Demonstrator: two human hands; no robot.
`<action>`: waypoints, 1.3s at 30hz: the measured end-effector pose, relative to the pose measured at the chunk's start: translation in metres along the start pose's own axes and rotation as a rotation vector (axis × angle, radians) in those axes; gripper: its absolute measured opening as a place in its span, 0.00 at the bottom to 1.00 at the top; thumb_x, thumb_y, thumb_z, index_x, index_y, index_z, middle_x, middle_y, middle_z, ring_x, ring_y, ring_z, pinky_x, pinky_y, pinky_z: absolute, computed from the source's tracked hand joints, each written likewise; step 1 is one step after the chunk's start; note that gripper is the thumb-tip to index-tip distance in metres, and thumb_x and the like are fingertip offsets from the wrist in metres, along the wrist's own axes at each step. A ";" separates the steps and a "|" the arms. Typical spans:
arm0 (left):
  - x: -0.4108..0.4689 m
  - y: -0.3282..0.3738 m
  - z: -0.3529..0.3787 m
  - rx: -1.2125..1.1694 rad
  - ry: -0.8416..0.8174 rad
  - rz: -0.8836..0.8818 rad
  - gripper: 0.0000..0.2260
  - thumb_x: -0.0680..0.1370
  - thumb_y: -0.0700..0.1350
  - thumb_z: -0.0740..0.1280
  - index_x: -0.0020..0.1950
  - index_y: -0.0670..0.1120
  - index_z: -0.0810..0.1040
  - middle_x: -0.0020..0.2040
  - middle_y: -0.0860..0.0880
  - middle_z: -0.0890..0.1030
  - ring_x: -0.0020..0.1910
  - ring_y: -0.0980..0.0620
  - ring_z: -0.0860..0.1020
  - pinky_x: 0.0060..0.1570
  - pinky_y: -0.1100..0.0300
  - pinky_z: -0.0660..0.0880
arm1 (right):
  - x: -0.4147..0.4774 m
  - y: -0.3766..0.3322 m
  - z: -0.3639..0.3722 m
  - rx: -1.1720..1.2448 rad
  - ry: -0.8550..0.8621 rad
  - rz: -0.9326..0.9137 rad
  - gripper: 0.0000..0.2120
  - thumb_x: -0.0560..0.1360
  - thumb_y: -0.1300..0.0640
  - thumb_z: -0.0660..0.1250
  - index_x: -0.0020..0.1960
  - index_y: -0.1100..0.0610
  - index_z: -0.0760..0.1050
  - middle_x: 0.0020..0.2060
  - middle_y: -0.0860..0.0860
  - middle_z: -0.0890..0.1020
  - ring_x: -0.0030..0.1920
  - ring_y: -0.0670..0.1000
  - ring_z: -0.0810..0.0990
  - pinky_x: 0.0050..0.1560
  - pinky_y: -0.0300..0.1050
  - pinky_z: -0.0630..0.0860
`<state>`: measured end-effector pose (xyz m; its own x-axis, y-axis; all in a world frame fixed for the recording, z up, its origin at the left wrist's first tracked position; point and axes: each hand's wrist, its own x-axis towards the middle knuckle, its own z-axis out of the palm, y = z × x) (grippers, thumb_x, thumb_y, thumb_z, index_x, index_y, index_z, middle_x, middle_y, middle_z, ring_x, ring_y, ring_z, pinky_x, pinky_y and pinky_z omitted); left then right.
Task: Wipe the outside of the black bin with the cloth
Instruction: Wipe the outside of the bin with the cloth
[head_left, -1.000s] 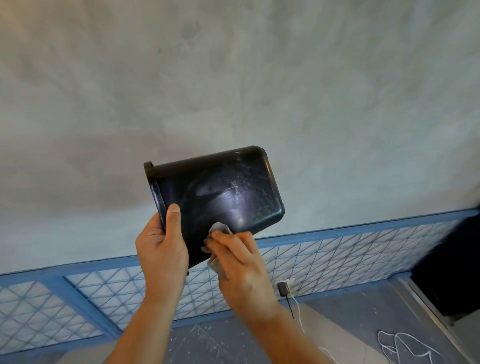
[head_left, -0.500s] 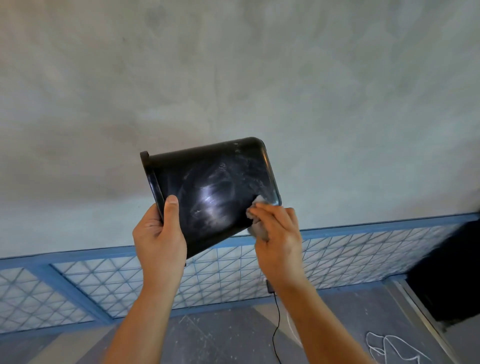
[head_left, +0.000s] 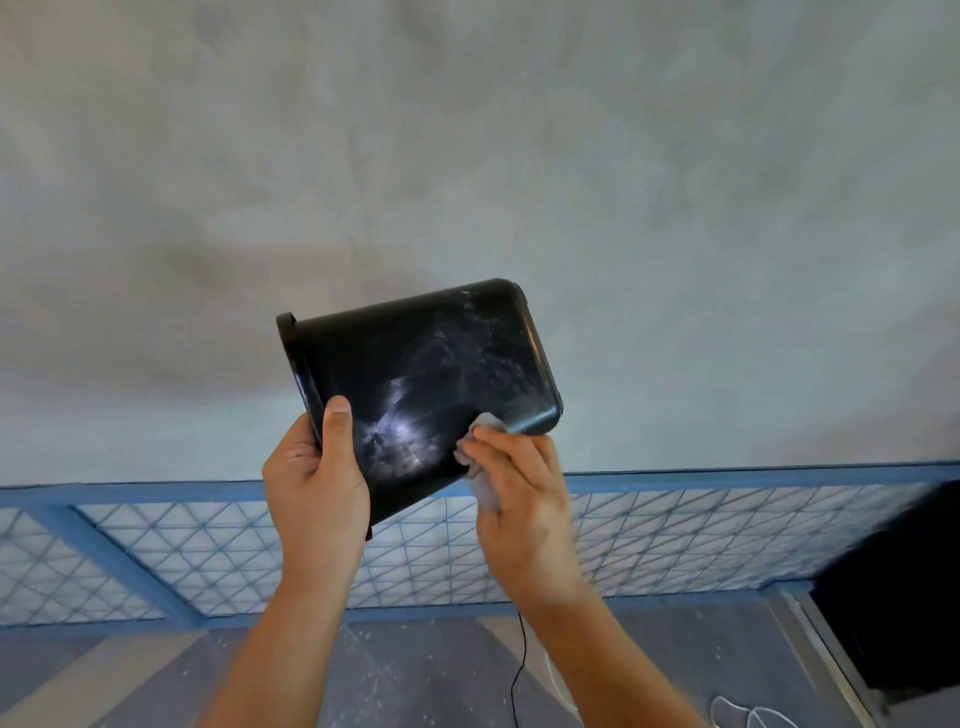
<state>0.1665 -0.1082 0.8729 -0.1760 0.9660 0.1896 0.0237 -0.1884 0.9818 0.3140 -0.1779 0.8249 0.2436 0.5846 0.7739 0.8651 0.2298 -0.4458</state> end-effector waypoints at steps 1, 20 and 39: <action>-0.003 0.001 0.003 0.017 0.005 0.009 0.18 0.86 0.54 0.63 0.40 0.45 0.78 0.30 0.56 0.76 0.32 0.57 0.75 0.35 0.55 0.71 | -0.005 -0.001 0.000 0.014 -0.039 -0.052 0.12 0.78 0.65 0.68 0.61 0.63 0.83 0.60 0.54 0.82 0.61 0.53 0.77 0.66 0.42 0.76; -0.034 0.021 0.042 0.142 0.000 0.063 0.16 0.87 0.52 0.61 0.41 0.49 0.78 0.35 0.52 0.79 0.33 0.62 0.78 0.36 0.61 0.72 | 0.027 0.064 -0.042 0.027 0.108 0.191 0.11 0.78 0.65 0.71 0.59 0.59 0.84 0.59 0.48 0.83 0.55 0.52 0.77 0.55 0.43 0.79; -0.041 0.023 0.062 0.165 -0.066 0.139 0.21 0.86 0.55 0.61 0.43 0.41 0.78 0.39 0.36 0.79 0.38 0.43 0.76 0.38 0.45 0.75 | 0.035 0.094 -0.068 -0.087 0.136 0.224 0.15 0.74 0.71 0.73 0.59 0.61 0.84 0.58 0.51 0.83 0.54 0.53 0.76 0.55 0.40 0.77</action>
<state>0.2358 -0.1413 0.8880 -0.0952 0.9431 0.3186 0.2051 -0.2946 0.9333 0.4340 -0.1889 0.8412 0.4846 0.5024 0.7160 0.8161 0.0350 -0.5769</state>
